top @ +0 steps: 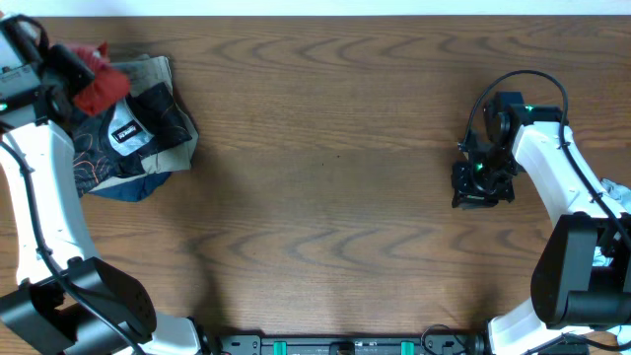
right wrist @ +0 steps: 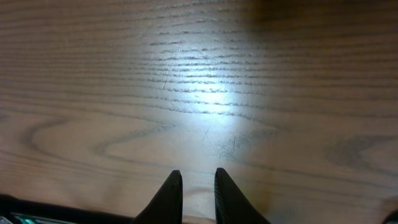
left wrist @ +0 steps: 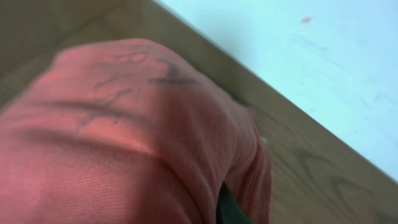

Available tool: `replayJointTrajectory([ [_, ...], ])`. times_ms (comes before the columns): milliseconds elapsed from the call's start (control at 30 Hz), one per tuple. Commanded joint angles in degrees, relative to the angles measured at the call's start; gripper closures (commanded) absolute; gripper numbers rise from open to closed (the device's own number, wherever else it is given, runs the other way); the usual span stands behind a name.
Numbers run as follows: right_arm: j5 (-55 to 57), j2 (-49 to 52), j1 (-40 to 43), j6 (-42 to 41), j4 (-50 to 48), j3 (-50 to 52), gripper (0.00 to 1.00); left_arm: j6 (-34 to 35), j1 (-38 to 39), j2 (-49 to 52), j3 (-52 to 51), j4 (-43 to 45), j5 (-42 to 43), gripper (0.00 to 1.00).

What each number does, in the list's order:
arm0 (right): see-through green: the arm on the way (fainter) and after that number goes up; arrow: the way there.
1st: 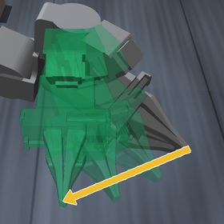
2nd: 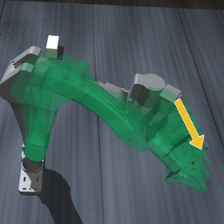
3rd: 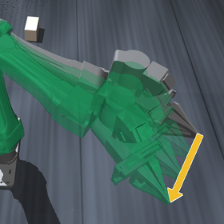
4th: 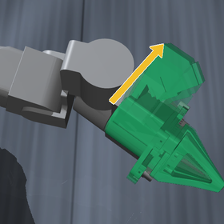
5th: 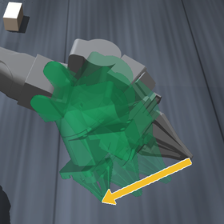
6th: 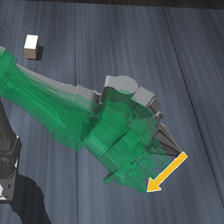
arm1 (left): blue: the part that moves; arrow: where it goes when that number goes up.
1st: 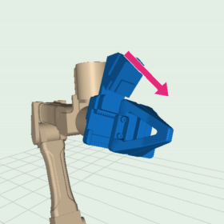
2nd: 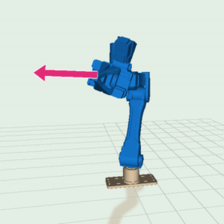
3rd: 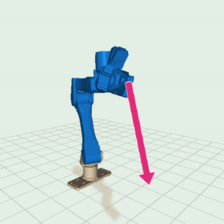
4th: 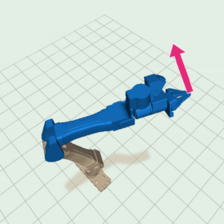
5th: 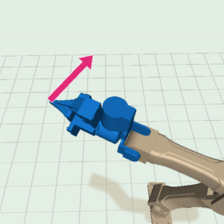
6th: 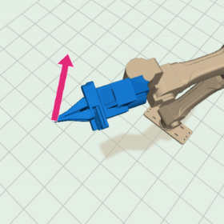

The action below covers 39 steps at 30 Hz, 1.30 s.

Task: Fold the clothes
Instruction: 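Lift the red shirt with the left gripper onto the clothes stack, then release the red shirt on the stack and press it flat with the left gripper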

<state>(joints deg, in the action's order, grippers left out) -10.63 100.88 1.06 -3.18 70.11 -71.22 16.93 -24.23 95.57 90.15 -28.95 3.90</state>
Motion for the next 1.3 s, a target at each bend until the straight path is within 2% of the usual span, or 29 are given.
replayJointTrajectory([
  [0, 0.13, -0.37, 0.48, 0.02, -0.26, -0.26, 0.83, 12.00, 0.42, 0.59, -0.15, -1.51, -0.02, 0.94],
  [133, 0.15, -0.37, 0.48, 0.07, 0.35, -0.26, 0.83, 21.99, 0.46, 4.44, -2.38, -4.94, 0.83, 0.94],
  [300, 1.49, -0.37, 0.48, 0.07, 0.63, -0.26, 0.83, 22.40, 0.46, 8.74, -2.93, -6.19, 10.45, 0.94],
  [500, 1.62, -0.37, 0.48, 0.04, 0.57, -0.26, 0.83, 22.43, 0.44, 8.35, -2.93, -8.37, 15.56, 0.94],
  [667, 1.64, -0.37, 0.48, 0.07, 0.57, -0.26, 0.82, 22.40, 0.35, 7.63, -2.93, -11.23, 24.24, 0.94],
  [700, 1.64, -0.37, 0.48, 0.07, 0.57, -0.26, 0.82, 22.40, 0.33, 7.30, -2.93, -11.54, 27.06, 0.91],
  [800, 1.66, -0.37, 0.48, 0.07, 0.57, -0.26, 0.80, 24.33, 0.35, 5.46, -2.93, -13.81, 30.62, 0.64],
  [900, 1.64, -0.37, 0.48, 0.07, 0.59, -0.26, 0.81, 25.42, 0.35, 1.38, -2.93, -15.13, 30.56, 0.53],
  [967, 1.64, -0.37, 0.48, 0.07, 0.61, -0.26, 0.81, 25.90, 0.35, -1.75, -2.93, -14.53, 29.33, 0.52],
  [1033, 1.64, -0.37, 0.48, 0.04, 0.61, -0.26, 0.80, 26.08, 0.35, -4.68, -2.91, -13.16, 27.43, 0.39],
  [1100, 1.64, -0.37, 0.48, 0.04, 0.59, -0.26, 0.81, 26.01, 0.35, -7.26, -2.93, -10.40, 25.35, 0.30],
  [1267, 1.62, -0.37, 0.48, 0.04, -0.04, -0.26, 0.79, 24.72, 0.46, -8.66, -2.93, -4.11, 19.06, 0.30],
])
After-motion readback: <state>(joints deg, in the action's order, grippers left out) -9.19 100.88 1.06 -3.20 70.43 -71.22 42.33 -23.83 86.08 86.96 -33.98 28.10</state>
